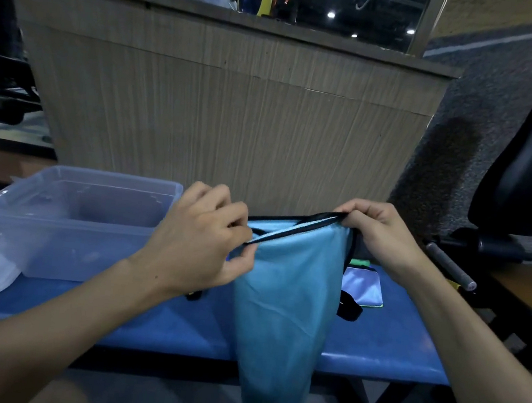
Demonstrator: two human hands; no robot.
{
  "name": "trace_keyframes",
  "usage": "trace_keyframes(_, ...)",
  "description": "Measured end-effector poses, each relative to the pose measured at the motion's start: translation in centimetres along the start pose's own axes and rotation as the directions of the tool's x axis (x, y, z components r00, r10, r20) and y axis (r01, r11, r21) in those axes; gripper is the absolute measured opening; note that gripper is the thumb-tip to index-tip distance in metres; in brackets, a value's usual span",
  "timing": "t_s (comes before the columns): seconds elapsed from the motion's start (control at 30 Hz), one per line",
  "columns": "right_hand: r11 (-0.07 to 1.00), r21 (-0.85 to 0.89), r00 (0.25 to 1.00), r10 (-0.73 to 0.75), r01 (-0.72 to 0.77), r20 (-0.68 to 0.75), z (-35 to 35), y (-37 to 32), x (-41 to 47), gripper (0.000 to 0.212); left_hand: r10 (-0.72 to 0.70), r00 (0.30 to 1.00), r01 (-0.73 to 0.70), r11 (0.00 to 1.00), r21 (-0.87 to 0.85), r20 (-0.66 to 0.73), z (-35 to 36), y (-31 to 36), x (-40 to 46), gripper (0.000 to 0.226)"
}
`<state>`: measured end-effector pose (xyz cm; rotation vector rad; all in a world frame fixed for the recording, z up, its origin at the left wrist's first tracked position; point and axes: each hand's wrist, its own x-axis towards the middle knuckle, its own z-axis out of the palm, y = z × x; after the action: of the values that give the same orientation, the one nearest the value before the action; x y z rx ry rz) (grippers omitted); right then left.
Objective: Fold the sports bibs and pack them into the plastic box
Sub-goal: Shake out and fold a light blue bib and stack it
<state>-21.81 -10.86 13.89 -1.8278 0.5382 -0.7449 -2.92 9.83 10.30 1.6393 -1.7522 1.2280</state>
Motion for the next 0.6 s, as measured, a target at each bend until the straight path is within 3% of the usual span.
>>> trace_keyframes(0.1,1.0,-0.006,1.0,-0.003,0.003,0.013,0.4,0.4,-0.2,0.042,-0.023,0.996,0.029,0.997,0.074,-0.083,-0.1,-0.4,0.3,0.027)
trace_keyframes(0.23,0.994,0.103,0.999,-0.029,0.026,0.03,0.5,0.4,-0.8,0.038,0.002,0.998,0.004,0.997,0.081,-0.064,-0.1,-0.8,0.5,0.021)
trace_keyframes(0.3,0.987,0.156,0.999,-0.036,0.03,0.035,0.5,0.2,-0.9,0.025,-0.009,1.0,0.011,0.997,0.074,-0.03,-0.2,-1.1,0.4,0.02)
trace_keyframes(0.4,0.978,0.206,0.997,-0.05,0.037,0.062,0.7,-0.4,-0.8,0.023,-0.019,0.996,0.023,0.999,-0.046,0.084,0.1,-1.3,0.2,0.021)
trace_keyframes(0.5,0.967,0.24,0.986,-0.117,0.086,0.118,1.0,-1.3,-0.8,0.036,-0.004,0.974,0.05,0.979,-0.196,0.229,0.6,-1.0,-0.2,0.03)
trace_keyframes(0.6,0.961,0.252,0.966,-0.168,0.116,0.196,1.5,-2.2,-0.8,0.048,-0.01,0.959,0.072,0.975,-0.211,0.282,1.1,-0.5,-0.6,0.036)
